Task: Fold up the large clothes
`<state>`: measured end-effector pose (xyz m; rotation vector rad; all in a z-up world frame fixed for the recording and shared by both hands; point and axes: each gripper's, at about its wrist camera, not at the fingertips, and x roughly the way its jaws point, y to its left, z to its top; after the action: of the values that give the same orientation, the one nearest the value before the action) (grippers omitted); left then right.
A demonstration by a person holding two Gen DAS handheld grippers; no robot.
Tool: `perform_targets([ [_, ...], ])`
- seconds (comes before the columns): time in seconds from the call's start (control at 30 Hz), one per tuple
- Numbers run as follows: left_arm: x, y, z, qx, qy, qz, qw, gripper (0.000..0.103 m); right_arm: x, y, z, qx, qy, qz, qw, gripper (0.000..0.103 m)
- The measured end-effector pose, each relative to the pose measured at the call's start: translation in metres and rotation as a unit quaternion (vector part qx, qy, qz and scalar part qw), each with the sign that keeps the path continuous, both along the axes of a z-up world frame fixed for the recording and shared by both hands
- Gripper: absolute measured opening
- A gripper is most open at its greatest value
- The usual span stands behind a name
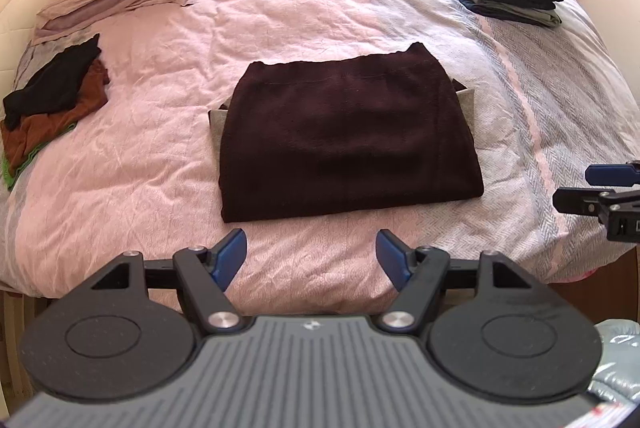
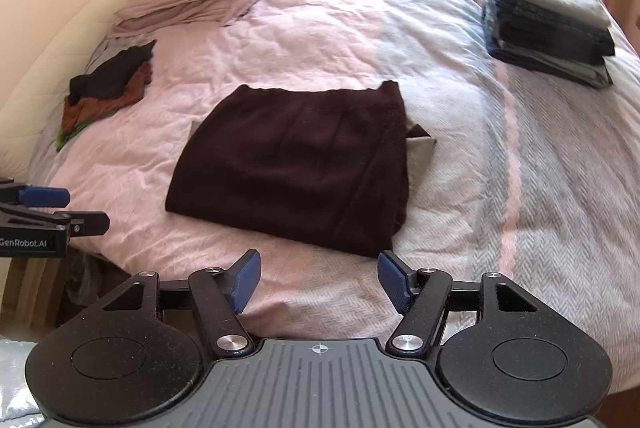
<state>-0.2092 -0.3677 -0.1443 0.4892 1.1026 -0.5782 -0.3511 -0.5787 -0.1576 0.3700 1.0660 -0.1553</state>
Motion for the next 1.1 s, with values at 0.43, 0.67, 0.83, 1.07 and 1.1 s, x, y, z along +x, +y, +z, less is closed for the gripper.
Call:
perform_targets([
  [0.43,0.074,0.007,-0.003,-0.018,0.009,0.003,0.9998,0.068,0.056,-0.002,0.004,-0.017,0.004,-0.019,1.0,0.062],
  [0.67,0.121,0.012,0.005,-0.025,0.0,-0.01,0.9996,0.068,0.09,0.003,0.009,-0.02,0.0,-0.04,0.999,0.062],
  [0.83,0.149,0.027,-0.004,-0.031,0.011,-0.006,0.9994,0.069,0.104,0.008,0.004,-0.009,0.013,-0.056,0.998,0.062],
  [1.07,0.174,0.051,-0.03,-0.032,0.043,0.013,0.9985,0.069,0.102,0.004,-0.01,-0.014,0.039,-0.106,0.994,0.062],
  [1.1,0.177,0.053,-0.033,-0.034,0.049,0.013,0.9981,0.069,0.101,0.003,-0.011,-0.013,0.041,-0.112,0.993,0.062],
])
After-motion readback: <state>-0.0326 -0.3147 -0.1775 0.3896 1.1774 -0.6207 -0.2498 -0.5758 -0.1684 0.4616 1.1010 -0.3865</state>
